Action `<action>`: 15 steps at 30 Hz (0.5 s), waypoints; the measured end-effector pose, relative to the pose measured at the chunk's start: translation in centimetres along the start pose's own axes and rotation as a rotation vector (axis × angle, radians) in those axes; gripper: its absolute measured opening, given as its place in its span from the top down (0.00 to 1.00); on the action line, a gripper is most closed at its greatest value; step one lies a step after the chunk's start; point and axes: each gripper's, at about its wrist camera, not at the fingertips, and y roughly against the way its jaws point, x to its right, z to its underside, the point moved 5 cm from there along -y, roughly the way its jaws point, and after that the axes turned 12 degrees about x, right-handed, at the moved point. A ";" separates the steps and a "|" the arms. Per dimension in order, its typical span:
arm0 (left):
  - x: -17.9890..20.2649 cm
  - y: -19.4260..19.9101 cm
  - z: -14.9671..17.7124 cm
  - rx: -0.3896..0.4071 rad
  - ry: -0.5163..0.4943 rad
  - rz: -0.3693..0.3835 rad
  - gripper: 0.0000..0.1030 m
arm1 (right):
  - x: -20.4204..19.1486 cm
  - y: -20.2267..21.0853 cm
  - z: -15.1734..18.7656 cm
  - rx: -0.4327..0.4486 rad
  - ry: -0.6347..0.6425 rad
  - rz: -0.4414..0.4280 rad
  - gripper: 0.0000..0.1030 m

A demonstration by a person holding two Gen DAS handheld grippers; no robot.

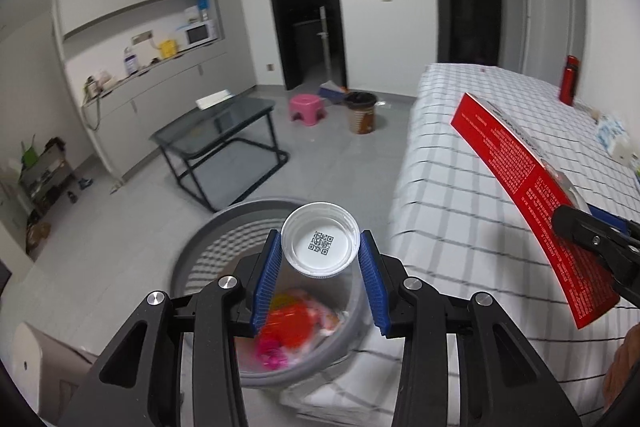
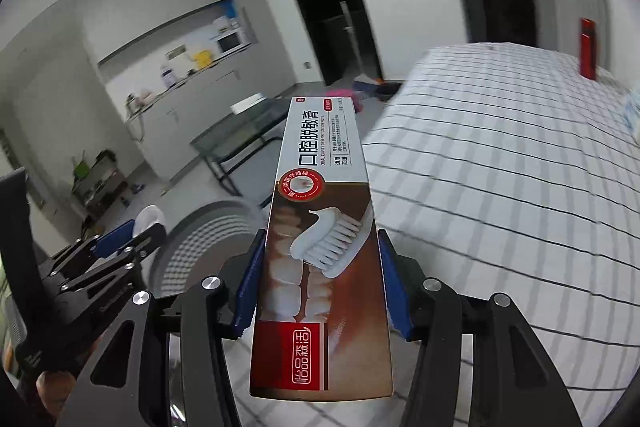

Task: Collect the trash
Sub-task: 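Carry the cap and toothpaste box over the basket and open both tools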

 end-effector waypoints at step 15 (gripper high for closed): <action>-9.0 -5.1 4.1 -0.113 0.082 -0.054 0.62 | -10.3 -8.1 2.7 -0.115 0.110 -0.096 0.50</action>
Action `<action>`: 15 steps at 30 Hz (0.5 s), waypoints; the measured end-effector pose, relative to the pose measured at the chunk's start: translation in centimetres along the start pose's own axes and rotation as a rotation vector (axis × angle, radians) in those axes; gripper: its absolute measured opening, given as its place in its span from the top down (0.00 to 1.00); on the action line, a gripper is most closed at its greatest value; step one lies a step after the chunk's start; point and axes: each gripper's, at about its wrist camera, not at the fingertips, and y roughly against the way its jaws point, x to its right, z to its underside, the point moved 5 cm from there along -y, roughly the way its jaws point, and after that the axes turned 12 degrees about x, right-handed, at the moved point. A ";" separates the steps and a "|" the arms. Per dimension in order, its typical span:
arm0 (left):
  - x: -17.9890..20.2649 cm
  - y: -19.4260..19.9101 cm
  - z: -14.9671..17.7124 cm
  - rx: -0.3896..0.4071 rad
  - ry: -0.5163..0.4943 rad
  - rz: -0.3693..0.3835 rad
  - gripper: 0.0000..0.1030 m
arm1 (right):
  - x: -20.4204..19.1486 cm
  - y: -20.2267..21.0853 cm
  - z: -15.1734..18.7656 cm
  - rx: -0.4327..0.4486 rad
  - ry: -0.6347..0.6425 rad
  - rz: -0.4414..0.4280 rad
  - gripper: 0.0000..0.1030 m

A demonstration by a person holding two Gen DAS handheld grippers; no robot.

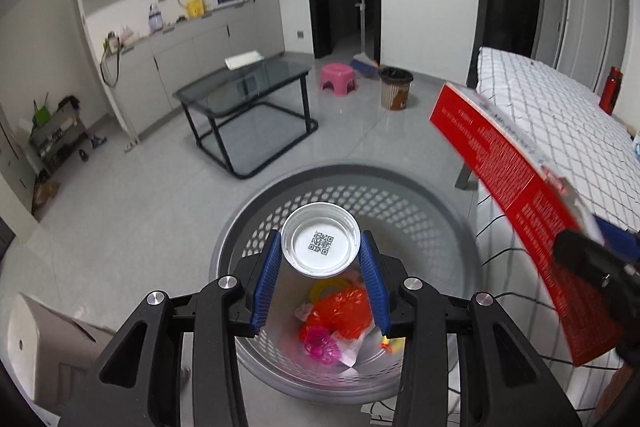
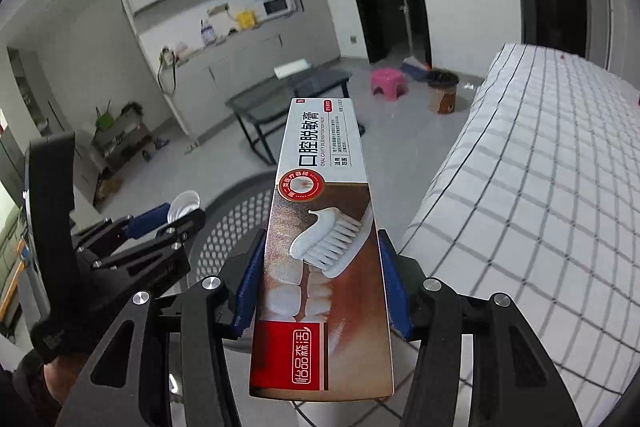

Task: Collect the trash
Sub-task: 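Carry the cap and toothpaste box over the basket and open both tools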

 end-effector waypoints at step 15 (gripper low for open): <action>-3.4 -5.1 3.6 -0.126 0.058 -0.015 0.61 | -3.9 -5.9 3.1 -0.146 0.074 -0.021 0.50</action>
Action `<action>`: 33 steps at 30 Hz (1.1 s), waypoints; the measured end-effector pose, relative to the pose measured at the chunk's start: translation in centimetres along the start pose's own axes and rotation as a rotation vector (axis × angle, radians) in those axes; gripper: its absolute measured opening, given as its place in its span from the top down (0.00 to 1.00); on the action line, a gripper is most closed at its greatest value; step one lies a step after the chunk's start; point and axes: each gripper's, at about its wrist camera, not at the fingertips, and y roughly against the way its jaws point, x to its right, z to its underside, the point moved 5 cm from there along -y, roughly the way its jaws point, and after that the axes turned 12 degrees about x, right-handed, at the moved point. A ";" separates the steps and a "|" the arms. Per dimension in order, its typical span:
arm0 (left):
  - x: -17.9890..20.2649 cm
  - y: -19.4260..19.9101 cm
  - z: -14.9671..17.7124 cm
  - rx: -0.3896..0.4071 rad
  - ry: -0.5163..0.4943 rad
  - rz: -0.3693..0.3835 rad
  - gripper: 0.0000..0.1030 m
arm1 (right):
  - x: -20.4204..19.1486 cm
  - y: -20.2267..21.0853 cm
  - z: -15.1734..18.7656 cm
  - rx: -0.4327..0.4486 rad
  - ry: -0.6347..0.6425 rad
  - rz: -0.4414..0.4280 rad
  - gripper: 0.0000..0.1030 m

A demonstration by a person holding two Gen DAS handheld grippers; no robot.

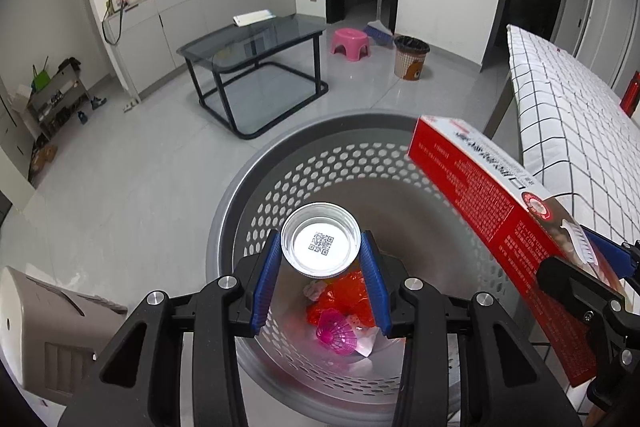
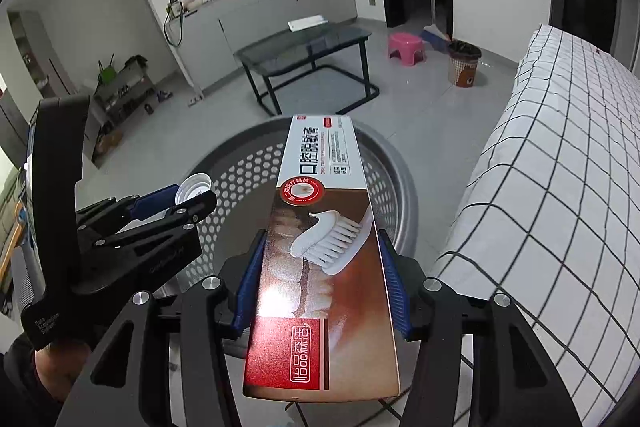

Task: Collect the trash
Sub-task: 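Carry the cap and toothpaste box over the basket and open both tools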

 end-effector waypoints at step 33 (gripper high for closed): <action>-0.2 2.4 -0.2 0.040 -0.008 -0.039 0.22 | 0.6 2.0 0.0 0.070 -0.006 0.038 0.45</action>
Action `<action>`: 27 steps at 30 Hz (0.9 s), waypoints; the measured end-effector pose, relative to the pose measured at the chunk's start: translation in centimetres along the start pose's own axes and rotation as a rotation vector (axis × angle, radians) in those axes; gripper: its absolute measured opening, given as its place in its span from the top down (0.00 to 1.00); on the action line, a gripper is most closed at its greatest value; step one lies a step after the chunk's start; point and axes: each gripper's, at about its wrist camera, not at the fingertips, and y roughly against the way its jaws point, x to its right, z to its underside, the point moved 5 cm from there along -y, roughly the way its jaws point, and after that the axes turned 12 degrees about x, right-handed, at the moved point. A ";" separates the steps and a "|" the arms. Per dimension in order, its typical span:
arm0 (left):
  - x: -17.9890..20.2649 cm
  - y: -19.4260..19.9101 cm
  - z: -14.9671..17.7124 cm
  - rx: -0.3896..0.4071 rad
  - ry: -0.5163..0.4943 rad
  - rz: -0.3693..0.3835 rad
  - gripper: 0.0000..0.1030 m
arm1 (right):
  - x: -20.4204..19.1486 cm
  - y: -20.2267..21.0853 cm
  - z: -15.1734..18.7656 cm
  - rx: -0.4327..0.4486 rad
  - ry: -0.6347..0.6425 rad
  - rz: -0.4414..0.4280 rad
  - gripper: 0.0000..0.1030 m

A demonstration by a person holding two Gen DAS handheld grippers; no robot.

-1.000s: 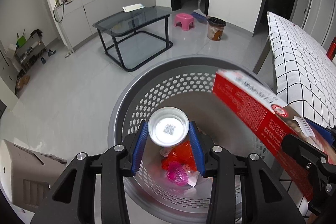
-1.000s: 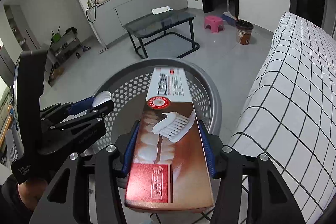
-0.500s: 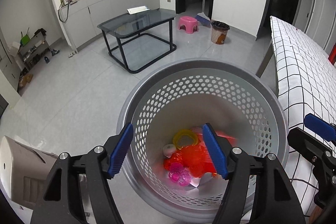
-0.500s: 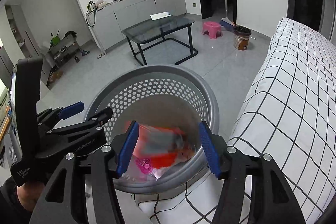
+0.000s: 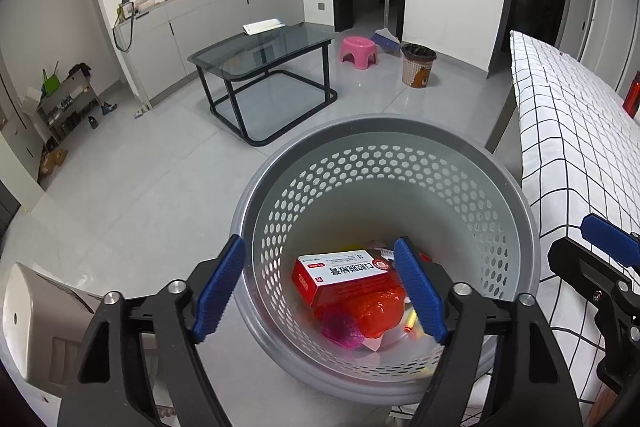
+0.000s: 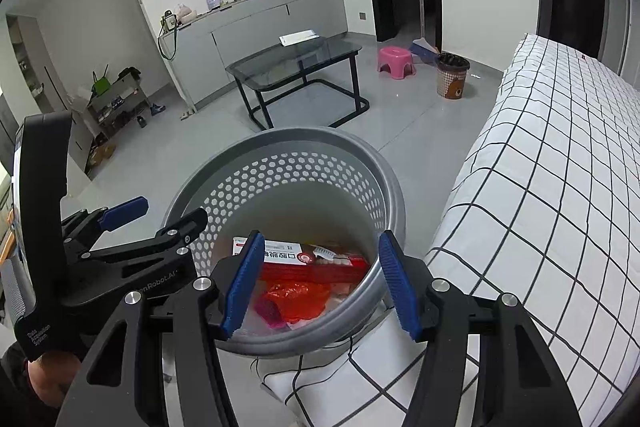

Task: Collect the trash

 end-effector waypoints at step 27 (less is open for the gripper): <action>0.7 3.9 -0.5 0.059 -0.016 -0.025 0.07 | 0.6 3.7 0.1 0.066 -0.006 0.026 0.45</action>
